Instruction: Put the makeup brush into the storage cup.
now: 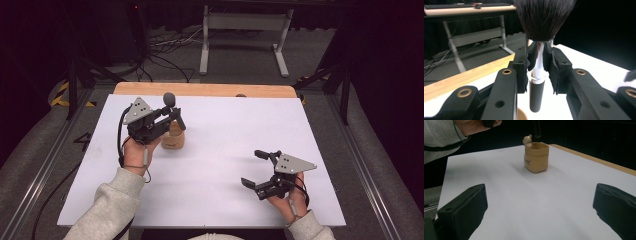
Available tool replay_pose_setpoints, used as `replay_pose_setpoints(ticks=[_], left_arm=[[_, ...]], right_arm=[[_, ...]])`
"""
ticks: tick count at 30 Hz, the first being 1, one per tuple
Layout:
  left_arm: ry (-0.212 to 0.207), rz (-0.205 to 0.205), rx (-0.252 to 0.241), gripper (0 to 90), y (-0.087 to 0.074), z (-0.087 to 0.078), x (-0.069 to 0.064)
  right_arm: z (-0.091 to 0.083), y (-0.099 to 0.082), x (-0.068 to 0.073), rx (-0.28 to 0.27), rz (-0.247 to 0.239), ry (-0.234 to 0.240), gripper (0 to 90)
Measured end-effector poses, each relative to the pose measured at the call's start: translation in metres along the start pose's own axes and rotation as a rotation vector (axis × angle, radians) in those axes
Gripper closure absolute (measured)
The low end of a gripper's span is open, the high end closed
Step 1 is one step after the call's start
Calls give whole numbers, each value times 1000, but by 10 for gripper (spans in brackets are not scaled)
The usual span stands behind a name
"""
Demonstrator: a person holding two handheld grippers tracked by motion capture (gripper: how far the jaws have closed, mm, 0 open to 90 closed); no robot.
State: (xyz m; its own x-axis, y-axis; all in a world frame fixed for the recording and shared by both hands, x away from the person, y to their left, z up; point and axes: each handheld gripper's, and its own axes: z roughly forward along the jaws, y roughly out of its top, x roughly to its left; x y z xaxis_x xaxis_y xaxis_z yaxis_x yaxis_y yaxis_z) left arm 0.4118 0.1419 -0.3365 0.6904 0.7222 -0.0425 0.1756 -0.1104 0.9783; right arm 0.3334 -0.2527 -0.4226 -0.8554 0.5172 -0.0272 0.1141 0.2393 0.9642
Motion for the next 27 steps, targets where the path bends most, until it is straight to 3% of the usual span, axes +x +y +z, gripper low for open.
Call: replay_pose_setpoints(ticks=[14,17,24,27], left_arm=[[115,-18,5,698,-5,4,8],[113,-13,0,698,-7,4,9],[120,49,10,697,-15,8,12],[104,19,10,698,-19,10,15]], right_arm=[[3,-2,1,10,5,18,0],[4,-2,1,14,0,15,0],[4,-2,1,12,-4,16,0],[4,-2,1,11,-3,18,0]])
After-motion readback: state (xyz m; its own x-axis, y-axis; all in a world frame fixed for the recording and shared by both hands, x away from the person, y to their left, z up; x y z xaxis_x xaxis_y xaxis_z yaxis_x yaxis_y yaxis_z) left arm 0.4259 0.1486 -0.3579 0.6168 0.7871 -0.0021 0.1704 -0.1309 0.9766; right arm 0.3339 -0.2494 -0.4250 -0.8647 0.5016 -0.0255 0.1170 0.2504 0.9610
